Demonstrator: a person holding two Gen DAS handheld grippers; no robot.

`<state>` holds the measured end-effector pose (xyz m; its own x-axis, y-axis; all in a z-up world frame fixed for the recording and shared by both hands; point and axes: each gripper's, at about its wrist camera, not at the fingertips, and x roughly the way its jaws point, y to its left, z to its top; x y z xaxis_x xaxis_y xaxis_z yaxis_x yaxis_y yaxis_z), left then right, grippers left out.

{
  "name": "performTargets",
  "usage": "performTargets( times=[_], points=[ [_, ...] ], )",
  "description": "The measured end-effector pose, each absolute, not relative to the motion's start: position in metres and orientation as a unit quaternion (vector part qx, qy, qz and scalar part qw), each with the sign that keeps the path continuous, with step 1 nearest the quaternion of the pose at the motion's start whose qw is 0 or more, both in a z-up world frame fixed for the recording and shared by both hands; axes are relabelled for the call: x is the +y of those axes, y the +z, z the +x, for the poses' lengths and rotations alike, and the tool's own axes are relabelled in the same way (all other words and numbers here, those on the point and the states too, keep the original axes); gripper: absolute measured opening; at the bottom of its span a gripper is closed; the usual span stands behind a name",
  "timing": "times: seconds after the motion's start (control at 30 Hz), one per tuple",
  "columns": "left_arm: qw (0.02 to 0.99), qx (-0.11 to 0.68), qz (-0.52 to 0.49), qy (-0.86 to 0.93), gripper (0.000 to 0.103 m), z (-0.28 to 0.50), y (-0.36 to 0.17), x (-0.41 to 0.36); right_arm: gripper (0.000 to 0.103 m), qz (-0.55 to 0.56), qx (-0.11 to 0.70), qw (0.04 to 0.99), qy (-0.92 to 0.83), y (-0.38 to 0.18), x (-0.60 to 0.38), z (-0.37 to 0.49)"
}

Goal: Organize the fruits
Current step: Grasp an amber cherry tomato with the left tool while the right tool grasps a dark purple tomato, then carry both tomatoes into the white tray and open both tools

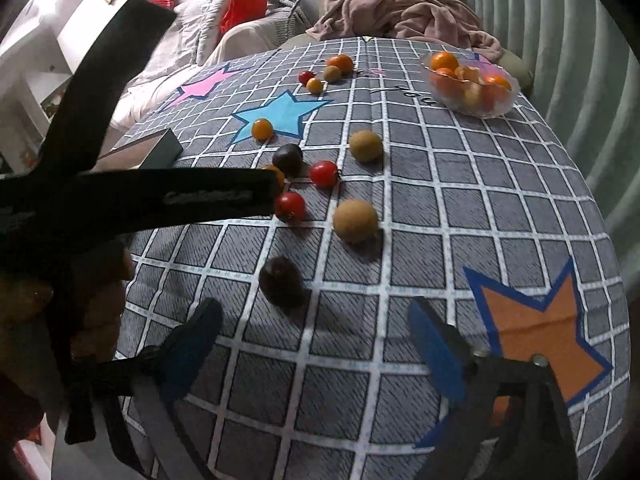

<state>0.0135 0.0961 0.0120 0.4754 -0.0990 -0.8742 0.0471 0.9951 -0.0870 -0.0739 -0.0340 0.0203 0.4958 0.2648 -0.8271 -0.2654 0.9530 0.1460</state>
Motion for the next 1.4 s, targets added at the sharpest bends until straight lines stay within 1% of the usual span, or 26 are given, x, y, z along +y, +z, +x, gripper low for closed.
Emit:
performTargets(
  times=[0.07,0.13,0.2,0.23,0.27,0.3,0.33,0.37,0.4,0.63,1.03,1.4],
  points=[
    [0.859,0.510,-0.032,-0.044,0.081,0.015,0.009,0.096,0.083,-0.006,0.476,0.866,0.153,0.020,-0.030,-0.071],
    [0.863,0.503,-0.027,-0.049,0.074,0.014,0.010,0.093,0.078,-0.009,0.475,0.865,0.159,0.020,-0.025,-0.068],
    [0.864,0.501,-0.012,-0.051,0.061,0.015,0.011,0.088,0.072,-0.017,0.474,0.865,0.162,0.019,-0.019,-0.067],
    [0.864,0.500,-0.002,-0.050,0.059,0.015,0.011,0.085,0.065,-0.025,0.471,0.867,0.163,0.019,-0.016,-0.067],
    [0.866,0.499,0.006,-0.048,0.054,0.015,0.011,0.083,0.054,-0.030,0.469,0.867,0.164,0.019,-0.014,-0.067],
    [0.867,0.496,0.011,-0.049,0.046,0.015,0.011,0.082,0.046,-0.031,0.468,0.868,0.167,0.020,-0.013,-0.068],
    [0.868,0.494,0.008,-0.054,0.041,0.015,0.012,0.082,0.030,-0.028,0.468,0.866,0.172,0.020,-0.013,-0.068],
    [0.867,0.494,0.002,-0.059,0.031,0.014,0.013,0.082,0.026,-0.023,0.469,0.865,0.175,0.020,-0.014,-0.068],
    [0.866,0.496,-0.004,-0.066,0.023,0.014,0.014,0.083,0.026,-0.015,0.469,0.865,0.178,0.020,-0.016,-0.068],
    [0.863,0.499,-0.023,-0.073,0.023,-0.001,0.015,0.089,0.026,0.027,0.474,0.860,0.187,0.022,-0.038,-0.078],
    [0.858,0.507,-0.044,-0.076,0.023,-0.067,0.015,0.106,0.026,0.053,0.478,0.860,0.173,0.028,-0.063,-0.103],
    [0.862,0.501,-0.026,-0.067,0.023,-0.119,0.017,0.112,0.026,0.066,0.481,0.859,0.165,0.030,-0.070,-0.122]
  ],
)
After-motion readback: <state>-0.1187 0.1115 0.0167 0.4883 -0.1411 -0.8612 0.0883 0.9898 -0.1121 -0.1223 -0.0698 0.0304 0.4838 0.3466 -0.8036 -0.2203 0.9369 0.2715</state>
